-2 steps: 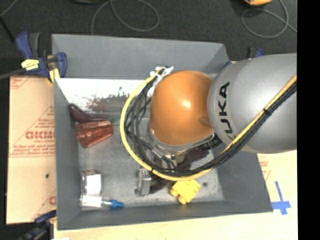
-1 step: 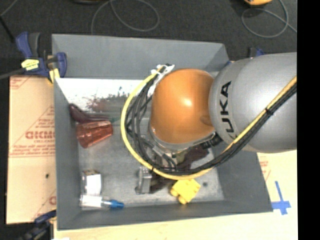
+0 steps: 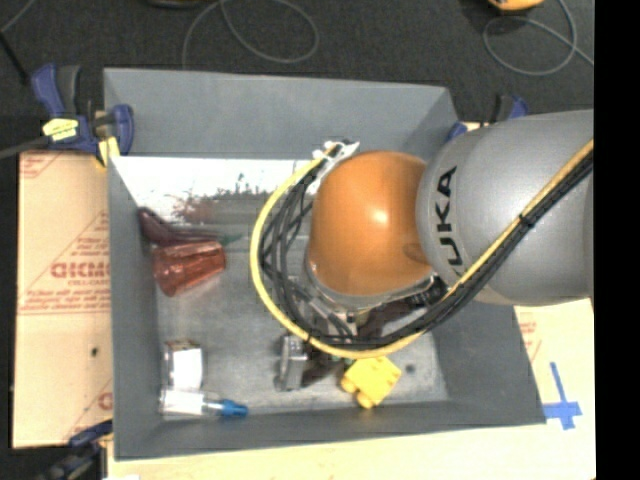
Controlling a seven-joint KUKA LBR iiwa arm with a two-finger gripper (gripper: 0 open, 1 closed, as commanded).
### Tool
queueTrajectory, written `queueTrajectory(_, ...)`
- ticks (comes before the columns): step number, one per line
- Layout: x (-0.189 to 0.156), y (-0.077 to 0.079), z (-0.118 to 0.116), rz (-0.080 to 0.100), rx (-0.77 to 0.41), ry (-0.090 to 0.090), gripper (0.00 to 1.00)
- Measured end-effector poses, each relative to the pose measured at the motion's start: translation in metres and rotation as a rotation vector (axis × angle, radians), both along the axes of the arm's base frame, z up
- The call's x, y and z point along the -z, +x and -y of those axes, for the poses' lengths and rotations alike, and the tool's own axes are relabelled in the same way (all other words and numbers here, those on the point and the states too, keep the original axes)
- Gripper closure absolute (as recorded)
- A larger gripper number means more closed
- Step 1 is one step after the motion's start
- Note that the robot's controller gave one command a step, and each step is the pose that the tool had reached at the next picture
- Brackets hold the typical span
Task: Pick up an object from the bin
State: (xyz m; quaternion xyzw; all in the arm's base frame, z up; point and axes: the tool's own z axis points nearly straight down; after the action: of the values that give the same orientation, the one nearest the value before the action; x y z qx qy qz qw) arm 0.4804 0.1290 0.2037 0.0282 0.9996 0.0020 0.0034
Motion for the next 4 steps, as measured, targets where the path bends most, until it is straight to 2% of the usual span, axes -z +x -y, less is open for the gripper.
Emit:
queueTrajectory(1, 0.041, 0.009, 0.036, -0.002, 0.029, -0.002, 0.00)
queueTrajectory(2, 0.062, 0.019, 0.063, -0.004, 0.012, -0.003, 0.00)
queueTrajectory(3, 0.077, 0.030, 0.081, 0.000, -0.048, -0.003, 0.00)
queueTrajectory(4, 0.092, 0.037, 0.080, -0.002, 0.001, -0.002, 0.00)
